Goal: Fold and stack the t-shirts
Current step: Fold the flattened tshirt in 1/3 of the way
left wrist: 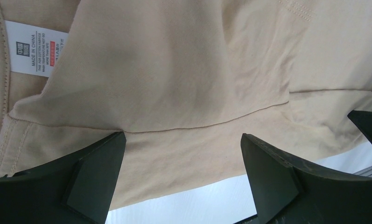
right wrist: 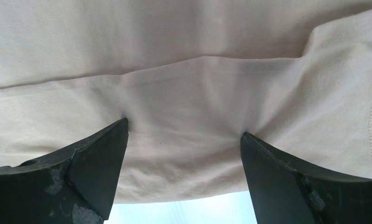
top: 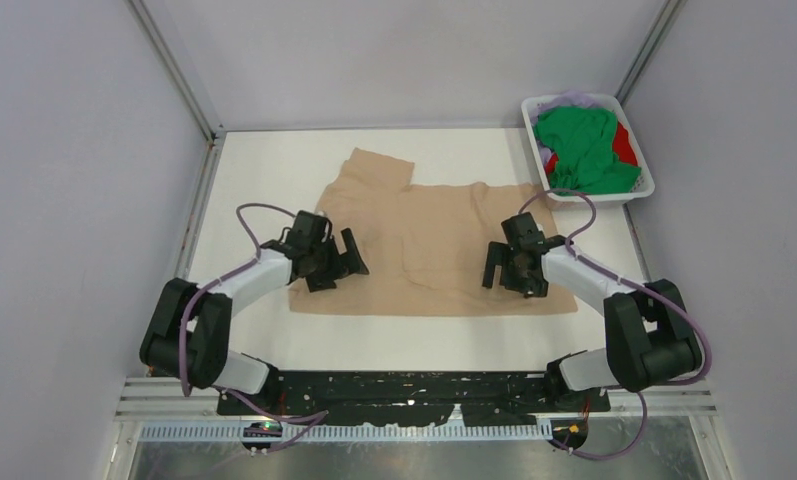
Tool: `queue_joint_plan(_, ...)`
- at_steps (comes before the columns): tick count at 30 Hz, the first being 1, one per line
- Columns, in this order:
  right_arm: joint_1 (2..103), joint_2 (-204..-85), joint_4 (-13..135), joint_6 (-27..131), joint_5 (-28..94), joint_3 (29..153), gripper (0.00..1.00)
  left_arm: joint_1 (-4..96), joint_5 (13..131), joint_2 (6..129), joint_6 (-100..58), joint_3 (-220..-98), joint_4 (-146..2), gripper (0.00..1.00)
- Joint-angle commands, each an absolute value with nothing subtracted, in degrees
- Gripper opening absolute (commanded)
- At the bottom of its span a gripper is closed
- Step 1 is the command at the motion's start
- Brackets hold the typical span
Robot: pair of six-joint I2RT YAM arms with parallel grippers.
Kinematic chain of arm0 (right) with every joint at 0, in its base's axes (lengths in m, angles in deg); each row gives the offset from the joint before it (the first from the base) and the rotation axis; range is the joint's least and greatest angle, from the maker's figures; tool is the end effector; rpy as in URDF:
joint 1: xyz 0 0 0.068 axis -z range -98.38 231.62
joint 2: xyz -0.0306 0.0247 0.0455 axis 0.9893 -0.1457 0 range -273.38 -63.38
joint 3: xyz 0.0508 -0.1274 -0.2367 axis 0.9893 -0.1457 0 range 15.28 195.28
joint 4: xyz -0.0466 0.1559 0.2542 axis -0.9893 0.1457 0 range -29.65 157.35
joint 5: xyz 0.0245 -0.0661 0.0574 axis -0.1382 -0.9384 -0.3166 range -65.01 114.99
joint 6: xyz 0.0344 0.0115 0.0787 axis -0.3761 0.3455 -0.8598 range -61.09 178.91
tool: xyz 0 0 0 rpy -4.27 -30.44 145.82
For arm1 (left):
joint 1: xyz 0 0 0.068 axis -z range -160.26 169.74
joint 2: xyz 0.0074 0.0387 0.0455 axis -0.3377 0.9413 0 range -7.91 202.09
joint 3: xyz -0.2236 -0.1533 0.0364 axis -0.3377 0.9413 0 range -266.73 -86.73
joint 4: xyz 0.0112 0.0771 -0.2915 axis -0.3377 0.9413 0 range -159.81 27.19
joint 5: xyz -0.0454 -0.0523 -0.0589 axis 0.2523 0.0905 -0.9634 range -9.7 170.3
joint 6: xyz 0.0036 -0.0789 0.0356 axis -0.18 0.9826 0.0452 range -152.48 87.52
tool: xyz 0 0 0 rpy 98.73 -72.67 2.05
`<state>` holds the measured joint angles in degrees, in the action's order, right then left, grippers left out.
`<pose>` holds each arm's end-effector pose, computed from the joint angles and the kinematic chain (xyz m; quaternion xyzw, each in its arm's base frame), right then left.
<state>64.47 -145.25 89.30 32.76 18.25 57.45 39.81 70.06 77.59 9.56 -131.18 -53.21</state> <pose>0.2863 0.0790 0.0982 0.0878 0.9771 0.0146 0.1933 0.3104 -0.1279 0.1077 -0.1578 0.9438 -0.2166 0.1935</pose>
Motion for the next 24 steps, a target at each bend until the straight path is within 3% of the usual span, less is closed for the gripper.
queue_joint_plan(1, 64.49, -141.14, 101.58, 30.66, 22.23, 53.10, 0.96, 43.90, 73.16, 70.00, 12.85, -123.37, -47.15, 0.99)
queue_joint_plan(9, 64.27, -133.17, 106.74, 27.78, 22.42, 48.77, 0.95, 49.87, 75.94, 56.69, 17.98, -115.23, -43.79, 1.00)
queue_joint_plan(24, 59.32, -126.47, 109.39, 20.55, 27.64, 43.91, 0.96, 57.51, 78.94, 45.54, 23.14, -109.95, -34.85, 1.00)
